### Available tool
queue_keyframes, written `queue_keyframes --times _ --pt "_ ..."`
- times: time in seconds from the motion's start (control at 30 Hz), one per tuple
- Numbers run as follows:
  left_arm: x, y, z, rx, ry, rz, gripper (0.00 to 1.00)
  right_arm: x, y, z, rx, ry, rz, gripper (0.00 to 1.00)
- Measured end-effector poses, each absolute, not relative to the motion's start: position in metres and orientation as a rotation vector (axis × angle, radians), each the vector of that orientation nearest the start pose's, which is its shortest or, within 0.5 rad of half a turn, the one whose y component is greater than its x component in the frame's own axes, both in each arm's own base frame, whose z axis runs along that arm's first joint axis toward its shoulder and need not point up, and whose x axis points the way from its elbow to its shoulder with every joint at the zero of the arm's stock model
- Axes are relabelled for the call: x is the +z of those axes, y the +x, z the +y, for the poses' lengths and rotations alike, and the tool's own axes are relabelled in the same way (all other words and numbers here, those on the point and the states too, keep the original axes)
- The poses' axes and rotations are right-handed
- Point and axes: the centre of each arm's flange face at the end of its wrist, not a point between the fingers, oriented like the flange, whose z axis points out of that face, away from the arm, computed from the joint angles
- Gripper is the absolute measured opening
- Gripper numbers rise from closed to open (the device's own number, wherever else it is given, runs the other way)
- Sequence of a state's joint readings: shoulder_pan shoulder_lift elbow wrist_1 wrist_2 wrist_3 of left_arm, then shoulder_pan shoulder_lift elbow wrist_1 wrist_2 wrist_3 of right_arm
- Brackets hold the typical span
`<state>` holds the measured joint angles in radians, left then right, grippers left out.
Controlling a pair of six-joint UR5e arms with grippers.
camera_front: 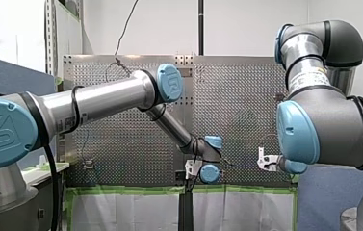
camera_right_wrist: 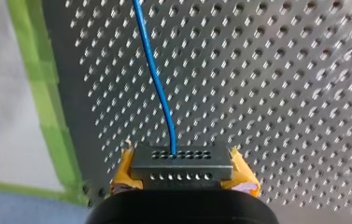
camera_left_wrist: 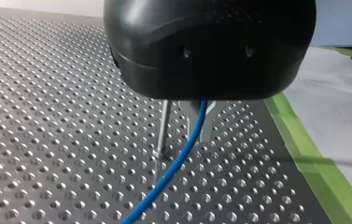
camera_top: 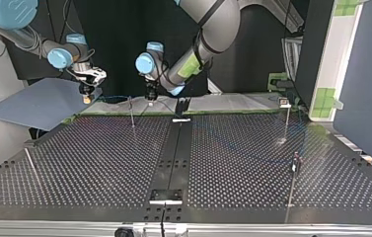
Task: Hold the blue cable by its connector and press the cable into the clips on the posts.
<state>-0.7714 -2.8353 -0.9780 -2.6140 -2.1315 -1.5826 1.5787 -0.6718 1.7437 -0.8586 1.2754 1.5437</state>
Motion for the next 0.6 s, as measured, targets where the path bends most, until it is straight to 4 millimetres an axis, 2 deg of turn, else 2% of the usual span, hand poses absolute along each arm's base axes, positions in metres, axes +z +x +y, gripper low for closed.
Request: queue_keyframes --times 0.27,0.6 --pt "-0.058 0.52 -0.602 -0.112 0.208 1.667 0.0 -0.027 0.174 -0.603 1.383 1.572 -1.183 0.0" --pt "-0.056 0.522 -0.605 -0.129 0.198 1.666 0.0 -0.028 0.174 -0.616 1.404 1.546 -1.192 0.0"
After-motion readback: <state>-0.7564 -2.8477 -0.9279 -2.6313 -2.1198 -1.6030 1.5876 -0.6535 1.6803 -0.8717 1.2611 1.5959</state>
